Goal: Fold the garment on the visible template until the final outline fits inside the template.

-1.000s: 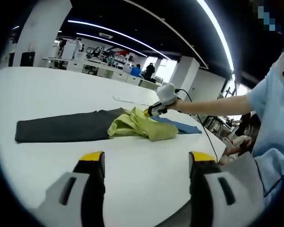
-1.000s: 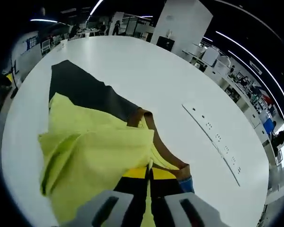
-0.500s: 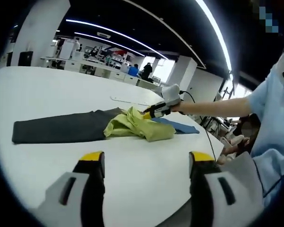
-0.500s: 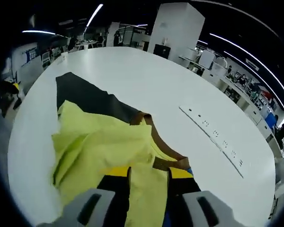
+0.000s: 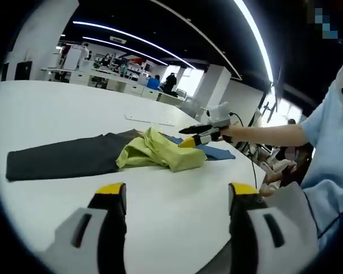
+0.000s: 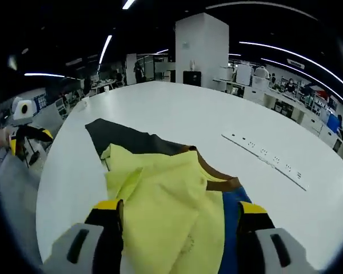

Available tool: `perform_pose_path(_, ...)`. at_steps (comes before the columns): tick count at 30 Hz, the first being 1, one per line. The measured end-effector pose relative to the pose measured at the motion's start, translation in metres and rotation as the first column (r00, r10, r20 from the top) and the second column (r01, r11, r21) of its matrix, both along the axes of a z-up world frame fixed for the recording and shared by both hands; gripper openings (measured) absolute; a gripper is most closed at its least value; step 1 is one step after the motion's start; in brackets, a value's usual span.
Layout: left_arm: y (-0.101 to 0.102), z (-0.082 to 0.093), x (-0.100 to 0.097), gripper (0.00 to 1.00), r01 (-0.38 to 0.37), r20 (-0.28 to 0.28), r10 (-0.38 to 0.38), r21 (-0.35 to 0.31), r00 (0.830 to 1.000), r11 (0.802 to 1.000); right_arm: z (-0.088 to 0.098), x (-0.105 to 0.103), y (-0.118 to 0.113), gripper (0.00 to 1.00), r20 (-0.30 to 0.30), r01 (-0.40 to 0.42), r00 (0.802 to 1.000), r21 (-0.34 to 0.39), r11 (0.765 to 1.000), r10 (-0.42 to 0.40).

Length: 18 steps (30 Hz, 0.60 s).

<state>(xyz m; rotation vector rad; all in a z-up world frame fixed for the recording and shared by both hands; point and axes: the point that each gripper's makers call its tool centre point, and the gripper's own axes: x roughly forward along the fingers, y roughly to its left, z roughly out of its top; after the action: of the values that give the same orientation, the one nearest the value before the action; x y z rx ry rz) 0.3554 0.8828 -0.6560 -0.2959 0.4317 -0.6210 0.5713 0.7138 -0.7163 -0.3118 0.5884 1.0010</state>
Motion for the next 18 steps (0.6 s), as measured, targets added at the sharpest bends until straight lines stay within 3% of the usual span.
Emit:
perform_pose_path(6, -0.008, 0.001, 0.007, 0.7, 0.038, 0.005, -0.038, 0.011, 0.999, 0.999, -0.003, -0.013, -0.02, 0.92, -0.009, 0.019, 1.0, 0.004, 1.0, -0.018)
perform_pose_path(9, -0.013, 0.002, 0.01, 0.69, 0.061, 0.006, -0.061, 0.013, 0.998, 0.998, -0.002, -0.018, -0.026, 1.0, -0.027, 0.044, 0.999, 0.045, 0.998, -0.043)
perform_pose_path(15, -0.019, 0.0, 0.016, 0.69, 0.091, 0.004, -0.091, 0.019, 0.996, 0.996, -0.001, -0.031, -0.036, 1.0, -0.034, 0.056, 0.998, 0.04, 0.998, -0.054)
perform_pose_path(18, -0.022, -0.006, 0.018, 0.67, 0.125, 0.003, -0.125, 0.074, 0.992, 0.989, 0.0, -0.038, -0.037, 1.0, -0.051, 0.066, 0.997, 0.06, 0.996, -0.063)
